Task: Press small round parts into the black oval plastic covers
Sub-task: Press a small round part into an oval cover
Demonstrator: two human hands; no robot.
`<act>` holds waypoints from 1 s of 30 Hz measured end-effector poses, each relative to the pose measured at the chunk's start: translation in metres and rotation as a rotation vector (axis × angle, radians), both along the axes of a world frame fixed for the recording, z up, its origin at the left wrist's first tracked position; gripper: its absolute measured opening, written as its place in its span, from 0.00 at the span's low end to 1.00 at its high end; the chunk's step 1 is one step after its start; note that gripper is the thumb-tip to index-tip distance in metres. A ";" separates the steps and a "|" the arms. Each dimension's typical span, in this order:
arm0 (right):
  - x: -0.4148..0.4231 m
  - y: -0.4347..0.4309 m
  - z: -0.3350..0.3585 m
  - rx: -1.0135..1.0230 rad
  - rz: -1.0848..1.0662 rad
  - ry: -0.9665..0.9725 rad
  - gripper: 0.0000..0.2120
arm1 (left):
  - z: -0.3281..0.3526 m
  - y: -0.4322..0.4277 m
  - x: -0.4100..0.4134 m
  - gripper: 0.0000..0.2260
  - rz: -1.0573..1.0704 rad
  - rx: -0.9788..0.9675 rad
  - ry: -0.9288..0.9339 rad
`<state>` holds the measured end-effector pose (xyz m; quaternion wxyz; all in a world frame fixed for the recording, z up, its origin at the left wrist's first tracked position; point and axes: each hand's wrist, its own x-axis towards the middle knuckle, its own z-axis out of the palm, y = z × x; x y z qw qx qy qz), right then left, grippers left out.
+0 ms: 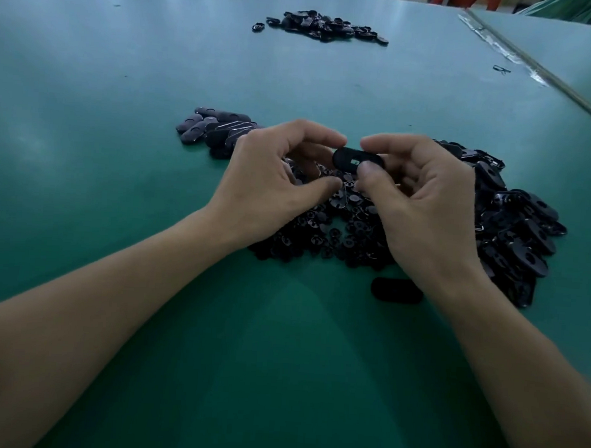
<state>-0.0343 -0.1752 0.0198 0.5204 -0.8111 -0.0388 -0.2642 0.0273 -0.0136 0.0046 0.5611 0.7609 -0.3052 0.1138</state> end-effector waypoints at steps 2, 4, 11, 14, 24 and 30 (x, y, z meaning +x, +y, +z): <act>0.000 -0.001 0.000 0.008 0.012 0.009 0.10 | 0.000 0.000 0.000 0.12 0.001 -0.014 0.014; 0.000 -0.001 -0.001 0.010 0.033 0.010 0.09 | 0.000 -0.001 0.000 0.10 0.012 -0.021 0.014; 0.001 -0.001 -0.002 0.015 0.064 0.033 0.08 | 0.000 -0.003 0.000 0.06 -0.034 -0.057 0.029; 0.000 0.000 -0.004 -0.057 -0.018 0.043 0.04 | 0.001 -0.003 0.000 0.06 -0.026 -0.057 0.045; -0.003 -0.015 -0.001 -0.520 -0.234 0.253 0.07 | 0.000 0.001 0.005 0.08 0.086 -0.085 0.080; -0.005 -0.015 0.002 -0.675 -0.195 0.310 0.06 | 0.000 0.001 0.006 0.12 0.136 -0.120 0.092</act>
